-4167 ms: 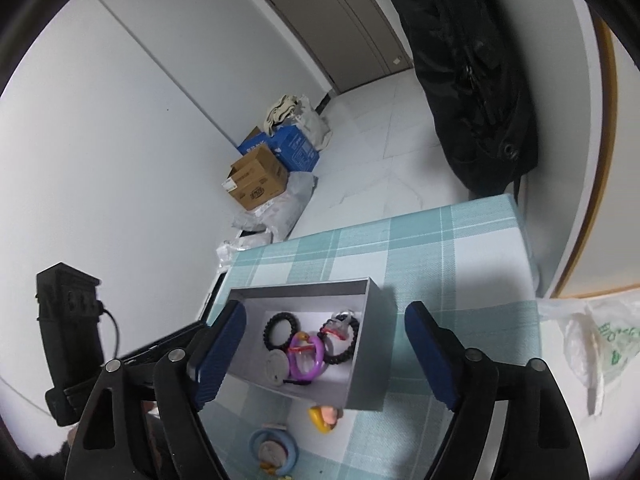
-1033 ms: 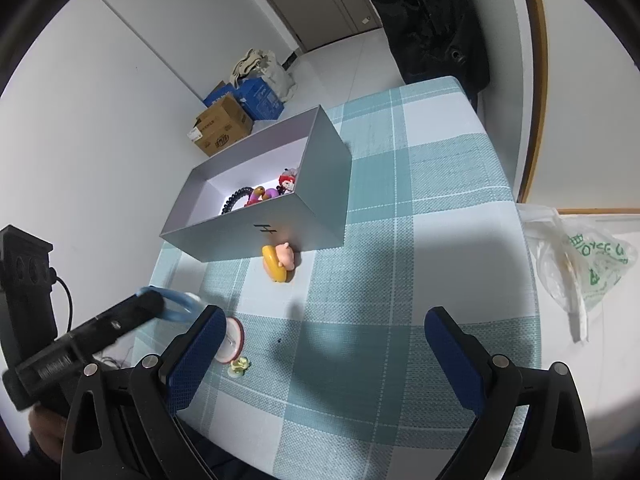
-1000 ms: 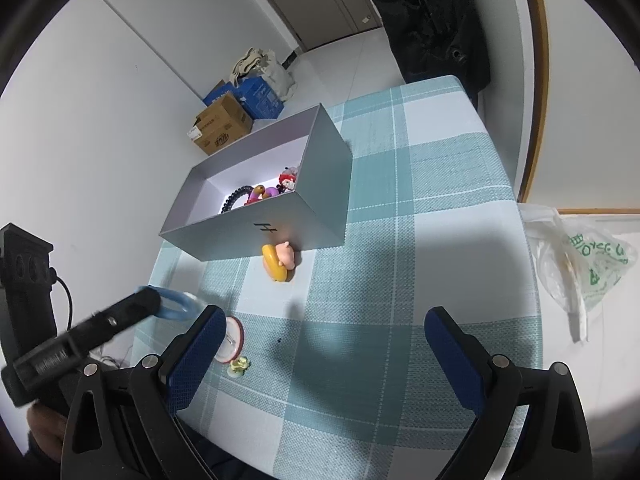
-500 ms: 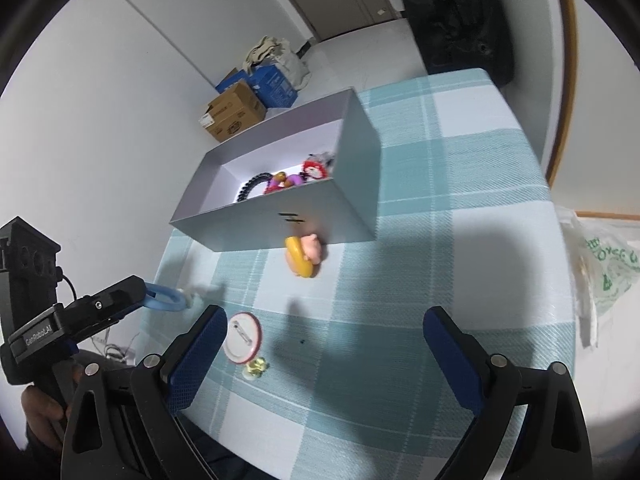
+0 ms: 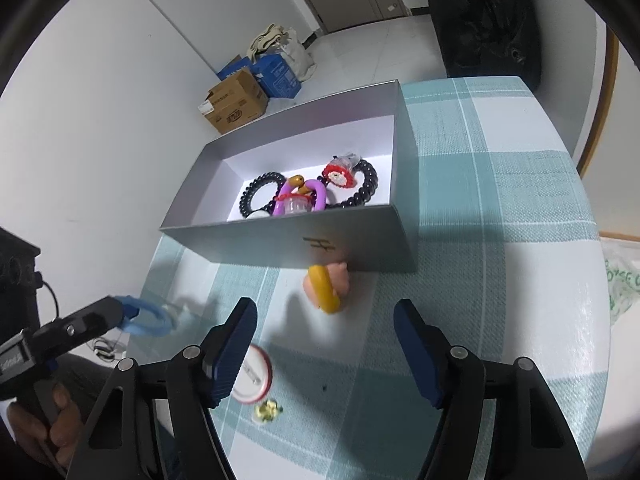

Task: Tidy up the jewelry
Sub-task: 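Grasp the pink figurine with the right tool while the left tool holds the blue ring, then carry the blue ring and pink figurine into the grey box and open both tools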

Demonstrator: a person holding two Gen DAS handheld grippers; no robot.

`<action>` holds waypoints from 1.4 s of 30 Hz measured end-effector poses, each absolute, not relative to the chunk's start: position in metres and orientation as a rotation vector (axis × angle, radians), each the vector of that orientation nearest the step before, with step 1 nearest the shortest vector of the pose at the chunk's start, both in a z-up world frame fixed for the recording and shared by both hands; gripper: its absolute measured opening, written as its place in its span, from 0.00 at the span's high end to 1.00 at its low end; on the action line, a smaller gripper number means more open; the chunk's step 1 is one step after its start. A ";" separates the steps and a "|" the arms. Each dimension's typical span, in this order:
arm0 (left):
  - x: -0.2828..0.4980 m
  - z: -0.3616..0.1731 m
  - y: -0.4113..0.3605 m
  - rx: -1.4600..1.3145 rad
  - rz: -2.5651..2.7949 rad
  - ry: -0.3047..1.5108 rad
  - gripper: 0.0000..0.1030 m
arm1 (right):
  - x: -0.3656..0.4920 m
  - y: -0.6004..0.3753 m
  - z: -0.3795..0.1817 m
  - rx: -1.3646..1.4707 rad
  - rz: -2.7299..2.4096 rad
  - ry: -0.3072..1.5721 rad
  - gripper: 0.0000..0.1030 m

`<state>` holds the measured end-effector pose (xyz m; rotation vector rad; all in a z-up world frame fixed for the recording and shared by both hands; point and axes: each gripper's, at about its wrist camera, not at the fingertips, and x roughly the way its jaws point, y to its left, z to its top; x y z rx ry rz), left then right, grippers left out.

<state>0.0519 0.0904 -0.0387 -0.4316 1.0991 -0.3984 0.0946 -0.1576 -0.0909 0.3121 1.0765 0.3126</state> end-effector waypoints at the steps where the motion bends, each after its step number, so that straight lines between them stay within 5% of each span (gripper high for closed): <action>1: 0.052 -0.038 0.090 -0.431 -0.402 1.099 0.49 | 0.095 -0.157 -0.091 0.311 0.304 1.070 0.36; 8: 0.050 -0.034 0.086 -0.395 -0.408 1.084 0.49 | 0.100 -0.147 -0.091 0.281 0.274 1.059 0.44; 16: 0.050 -0.033 0.085 -0.385 -0.402 1.086 0.49 | 0.103 -0.135 -0.093 0.243 0.280 1.081 0.79; 29: 0.048 -0.030 0.084 -0.376 -0.406 1.063 0.49 | 0.087 -0.146 -0.088 0.262 0.313 1.084 0.82; 34: 0.045 -0.024 0.082 -0.370 -0.413 1.043 0.49 | 0.077 -0.145 -0.079 0.268 0.360 1.072 0.93; 42: 0.048 -0.019 0.081 -0.389 -0.416 1.017 0.49 | 0.074 -0.142 -0.068 0.244 0.382 1.049 0.97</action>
